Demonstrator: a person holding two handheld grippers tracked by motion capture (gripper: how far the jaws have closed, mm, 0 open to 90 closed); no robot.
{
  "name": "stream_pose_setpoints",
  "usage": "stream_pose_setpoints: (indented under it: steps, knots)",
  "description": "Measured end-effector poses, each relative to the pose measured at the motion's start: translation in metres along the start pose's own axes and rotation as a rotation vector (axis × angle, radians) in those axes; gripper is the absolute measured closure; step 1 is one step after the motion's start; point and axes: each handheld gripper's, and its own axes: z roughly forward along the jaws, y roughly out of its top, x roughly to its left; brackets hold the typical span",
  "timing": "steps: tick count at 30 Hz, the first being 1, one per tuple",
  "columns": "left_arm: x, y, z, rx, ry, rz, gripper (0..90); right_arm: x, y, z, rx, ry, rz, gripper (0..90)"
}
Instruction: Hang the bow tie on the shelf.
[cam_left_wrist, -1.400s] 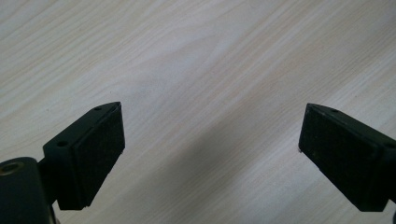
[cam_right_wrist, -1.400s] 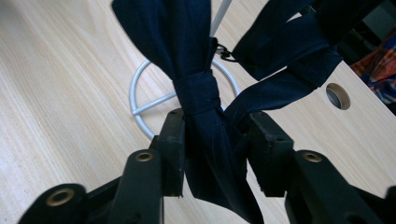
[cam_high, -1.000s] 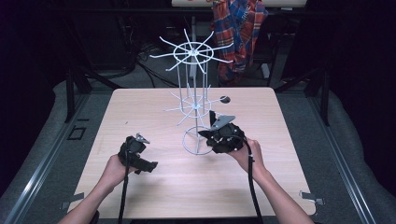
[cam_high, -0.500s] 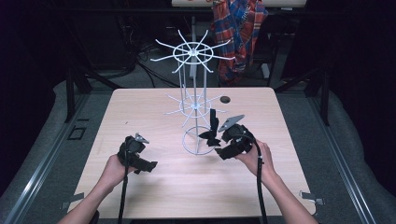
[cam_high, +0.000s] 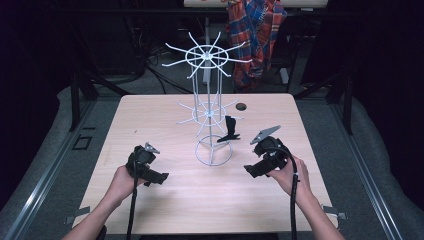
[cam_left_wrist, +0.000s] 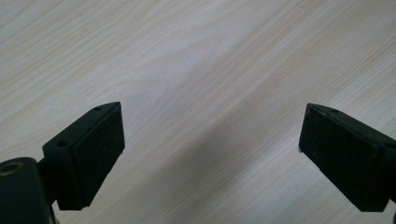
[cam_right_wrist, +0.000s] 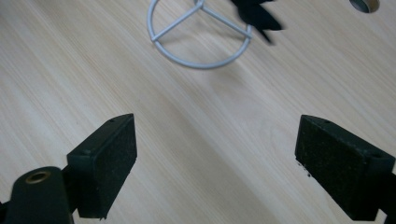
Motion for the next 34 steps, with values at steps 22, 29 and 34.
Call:
stream_pose_setpoints:
  steps: [22, 29, 34]
  knots:
    - [0.003, 0.0, 0.002, 0.016, 0.008, -0.009, 7.0, -0.019, -0.064, 0.013, 0.232, 0.036, 0.122, 0.0]
    - [0.003, 0.0, 0.002, 0.017, 0.009, -0.008, 7.0, -0.025, -0.076, 0.031, 0.335, 0.024, 0.139, 0.0]
    - [0.003, -0.001, 0.001, 0.016, 0.012, -0.012, 7.0, -0.035, -0.08, 0.032, 0.342, 0.012, 0.16, 0.0]
